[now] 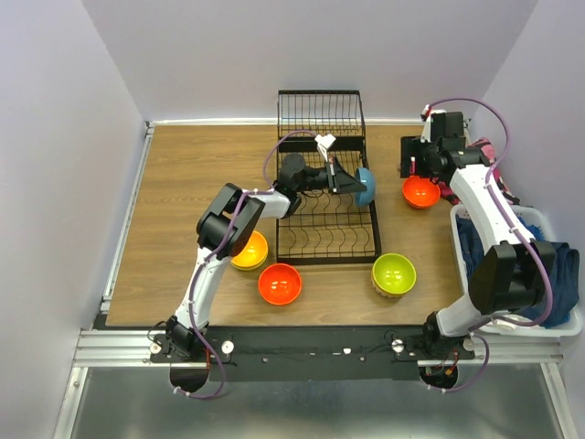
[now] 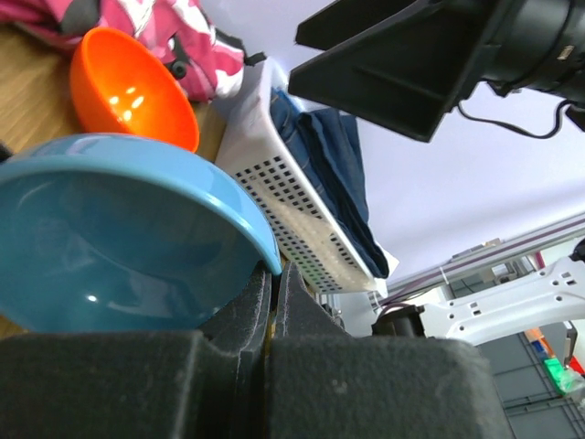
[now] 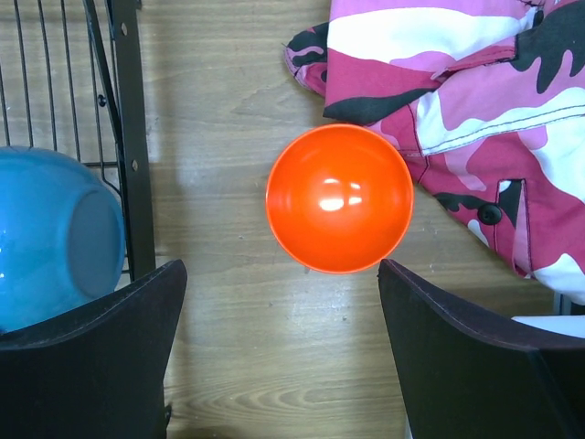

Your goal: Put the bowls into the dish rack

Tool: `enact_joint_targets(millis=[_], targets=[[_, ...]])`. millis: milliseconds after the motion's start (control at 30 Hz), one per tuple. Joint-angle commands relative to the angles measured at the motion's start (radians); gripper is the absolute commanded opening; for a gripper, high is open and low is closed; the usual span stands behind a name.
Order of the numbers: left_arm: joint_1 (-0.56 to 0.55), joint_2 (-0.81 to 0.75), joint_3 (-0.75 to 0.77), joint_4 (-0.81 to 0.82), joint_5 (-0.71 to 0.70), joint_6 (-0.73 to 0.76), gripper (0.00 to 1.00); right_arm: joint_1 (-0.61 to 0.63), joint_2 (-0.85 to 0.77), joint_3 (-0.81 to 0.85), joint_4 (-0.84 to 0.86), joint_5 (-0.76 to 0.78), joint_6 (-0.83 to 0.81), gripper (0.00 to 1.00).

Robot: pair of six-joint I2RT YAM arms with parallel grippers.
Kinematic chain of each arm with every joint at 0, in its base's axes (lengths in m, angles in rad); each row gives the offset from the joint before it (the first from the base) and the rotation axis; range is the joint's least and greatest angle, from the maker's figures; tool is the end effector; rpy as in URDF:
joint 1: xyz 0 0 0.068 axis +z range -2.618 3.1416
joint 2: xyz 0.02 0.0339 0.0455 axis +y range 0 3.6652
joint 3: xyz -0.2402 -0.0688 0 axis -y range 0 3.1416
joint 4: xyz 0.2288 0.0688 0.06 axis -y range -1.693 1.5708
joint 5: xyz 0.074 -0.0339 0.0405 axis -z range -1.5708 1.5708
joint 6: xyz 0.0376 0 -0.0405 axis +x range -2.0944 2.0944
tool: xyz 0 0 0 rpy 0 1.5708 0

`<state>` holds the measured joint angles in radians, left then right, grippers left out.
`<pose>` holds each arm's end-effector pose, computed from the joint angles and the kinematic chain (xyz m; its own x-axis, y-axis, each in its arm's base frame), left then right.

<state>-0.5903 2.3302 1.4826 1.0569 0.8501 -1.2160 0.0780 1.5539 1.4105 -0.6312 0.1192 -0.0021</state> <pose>0.3817 -0.2898 0.1764 -0.8570 -0.1707 -0.4862 0.5016 -0.0601 -0.8630 0.3299 0.0213 0.3025 -0.6973 -0.0566 -0.7145 0.0059 0.9964 -0.0847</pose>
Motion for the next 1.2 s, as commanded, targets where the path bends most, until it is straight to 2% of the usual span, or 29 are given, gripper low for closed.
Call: enact_joint_targets(millis=[0,333,500,700,867,1100,1167], targets=[[-0.003,0.018,0.016,0.031,0.015,0.013,0.0,-0.006,0.02,0.028,-0.016,0.008,-0.012,0.93],[0.0,0.066,0.031,0.035,0.079,-0.005,0.0,-0.006,0.049,0.041,-0.016,-0.012,-0.006,0.93],[0.017,0.11,0.021,0.212,0.141,-0.181,0.0,-0.007,0.066,0.061,-0.021,-0.015,-0.007,0.92],[0.026,0.126,-0.011,0.253,0.136,-0.203,0.0,-0.006,0.092,0.079,-0.031,-0.032,-0.001,0.92],[0.035,0.095,-0.001,0.083,0.116,-0.097,0.15,-0.006,0.106,0.094,-0.028,-0.049,-0.001,0.92],[0.033,0.067,0.051,-0.132,0.089,0.07,0.24,-0.004,0.103,0.091,-0.016,-0.047,-0.001,0.92],[0.035,0.06,0.053,-0.15,0.087,0.099,0.34,-0.004,0.089,0.081,-0.015,-0.046,0.001,0.93]])
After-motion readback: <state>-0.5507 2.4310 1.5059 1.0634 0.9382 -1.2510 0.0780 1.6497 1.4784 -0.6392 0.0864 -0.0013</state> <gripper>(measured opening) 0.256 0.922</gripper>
